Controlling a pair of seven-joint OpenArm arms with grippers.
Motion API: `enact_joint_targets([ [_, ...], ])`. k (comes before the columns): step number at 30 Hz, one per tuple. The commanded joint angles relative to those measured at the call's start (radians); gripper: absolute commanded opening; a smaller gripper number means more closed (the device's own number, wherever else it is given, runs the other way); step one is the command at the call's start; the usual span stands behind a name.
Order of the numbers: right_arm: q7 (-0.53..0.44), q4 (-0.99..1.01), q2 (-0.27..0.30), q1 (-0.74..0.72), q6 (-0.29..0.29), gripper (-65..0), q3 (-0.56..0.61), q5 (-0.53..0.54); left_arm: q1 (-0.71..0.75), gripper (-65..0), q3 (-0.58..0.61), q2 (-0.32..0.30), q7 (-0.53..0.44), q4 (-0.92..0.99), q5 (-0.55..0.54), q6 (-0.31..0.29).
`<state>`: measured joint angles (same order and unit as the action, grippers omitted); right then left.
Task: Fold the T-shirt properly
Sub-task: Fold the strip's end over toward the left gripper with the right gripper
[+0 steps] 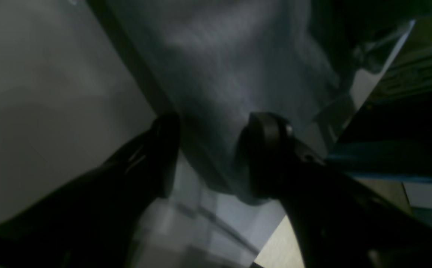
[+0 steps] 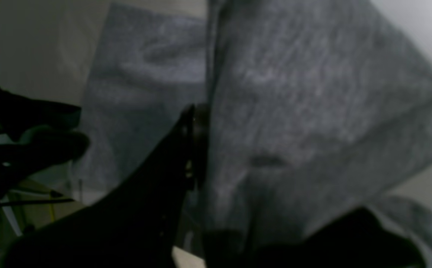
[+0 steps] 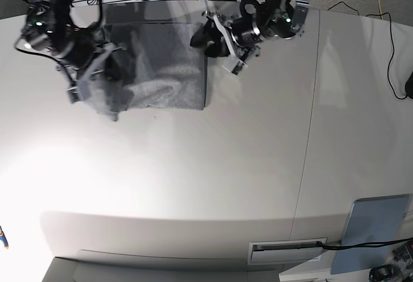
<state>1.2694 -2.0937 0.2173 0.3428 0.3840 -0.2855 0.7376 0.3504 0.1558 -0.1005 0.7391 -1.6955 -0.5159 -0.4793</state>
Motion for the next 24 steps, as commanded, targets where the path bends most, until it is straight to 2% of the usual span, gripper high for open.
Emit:
enact_joint_targets([
  [1, -0.032, -0.016, 0.0, -0.005, -0.003, -65.0, 0.02, 0.006, -0.002, -34.3, 0.012, 0.003, -0.015, -0.012, -0.018, -0.011],
  [9, -0.111, -0.016, -0.084, -0.013, -0.019, -65.0, 0.208, -0.05, -0.001, -34.3, 0.019, 0.003, -0.015, -0.008, -0.018, -0.011],
  [14, -0.145, -0.016, -0.134, -0.013, -0.077, -65.0, 0.294, -0.181, -0.001, -34.3, 0.019, 0.003, -0.015, -0.008, -0.018, -0.011],
  [17, -0.171, -0.016, -0.142, -0.013, -0.077, -65.0, 0.327, -0.224, -0.001, -34.3, 0.019, 0.003, -0.014, -0.008, -0.018, -0.011],
  [20, -0.175, -0.016, -0.143, -0.013, -0.047, -65.0, 0.345, -0.227, -0.001, -34.3, 0.019, 0.003, -0.014, -0.008, -0.018, -0.011],
  [24, -0.196, -0.016, -0.143, -0.013, -0.02, -41.6, 0.345, -0.206, -0.001, -34.3, 0.019, 0.002, -0.014, -0.008, -0.018, -0.012],
])
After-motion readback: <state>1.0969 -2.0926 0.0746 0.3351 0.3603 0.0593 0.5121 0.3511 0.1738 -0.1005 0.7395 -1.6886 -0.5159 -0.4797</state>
